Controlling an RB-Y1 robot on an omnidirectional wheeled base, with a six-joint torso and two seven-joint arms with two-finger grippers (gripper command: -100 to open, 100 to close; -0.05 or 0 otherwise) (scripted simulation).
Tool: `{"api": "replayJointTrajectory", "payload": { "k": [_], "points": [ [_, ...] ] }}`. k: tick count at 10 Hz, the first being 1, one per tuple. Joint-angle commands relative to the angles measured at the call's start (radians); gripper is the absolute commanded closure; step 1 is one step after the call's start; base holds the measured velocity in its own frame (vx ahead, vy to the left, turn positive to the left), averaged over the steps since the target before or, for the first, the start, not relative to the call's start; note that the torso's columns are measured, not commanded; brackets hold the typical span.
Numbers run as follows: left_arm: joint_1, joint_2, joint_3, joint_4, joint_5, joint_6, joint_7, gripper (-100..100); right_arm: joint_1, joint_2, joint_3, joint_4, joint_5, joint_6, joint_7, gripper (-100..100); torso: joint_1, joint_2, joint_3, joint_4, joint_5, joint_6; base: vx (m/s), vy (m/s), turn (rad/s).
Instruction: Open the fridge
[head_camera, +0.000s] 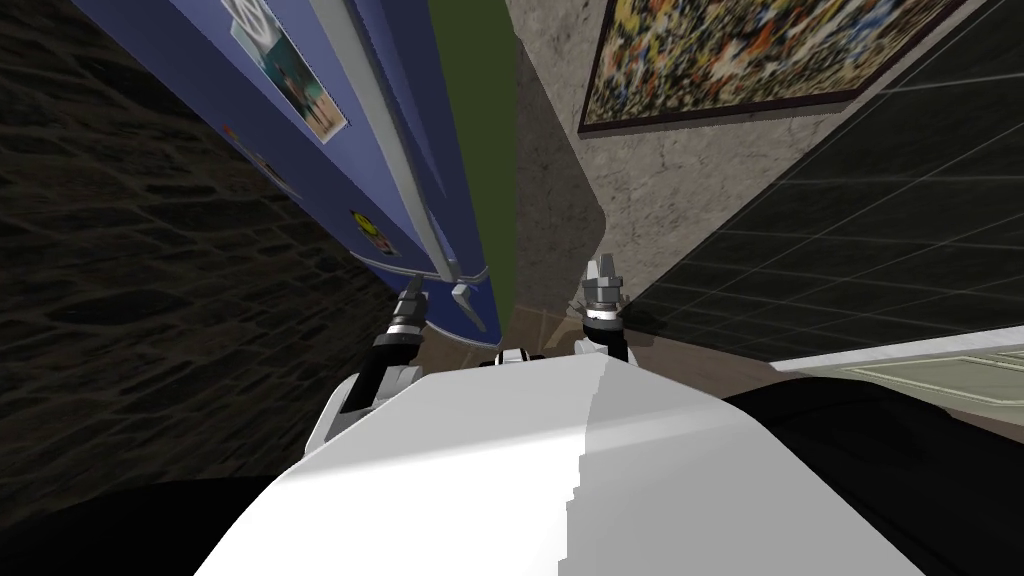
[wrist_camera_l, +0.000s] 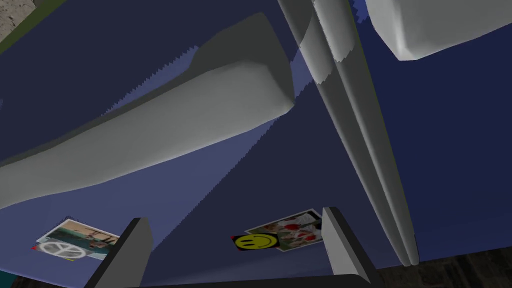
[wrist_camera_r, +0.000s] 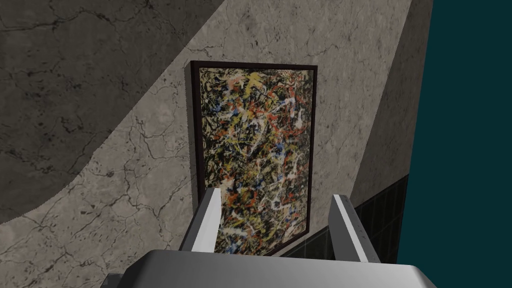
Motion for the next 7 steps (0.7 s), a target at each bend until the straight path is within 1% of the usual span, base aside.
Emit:
{"api": "replayJointTrajectory", "payload": {
  "k": [1,4,7],
  "points": [
    [0.005,0.034,-0.003,-0.015,-0.006,0.07,0.002,-100,0.0,0.0,0.0,0.0,0.0,0.0,0.0,0,-0.001,-0.001,0.0,0.0,0.0,0.0,0.068,-0.075,-0.041],
    [0.01,0.069,-0.004,-0.033,-0.012,0.144,0.005,-100,0.0,0.0,0.0,0.0,0.0,0.0,0.0,0,-0.001,0.001,0.0,0.0,0.0,0.0,0.071,-0.078,-0.045],
    [0.015,0.092,-0.005,-0.048,-0.016,0.202,0.007,-100,0.0,0.0,0.0,0.0,0.0,0.0,0.0,0,-0.001,0.0,0.0,-0.001,0.0,0.002,0.052,-0.055,-0.016]
  ]
}}
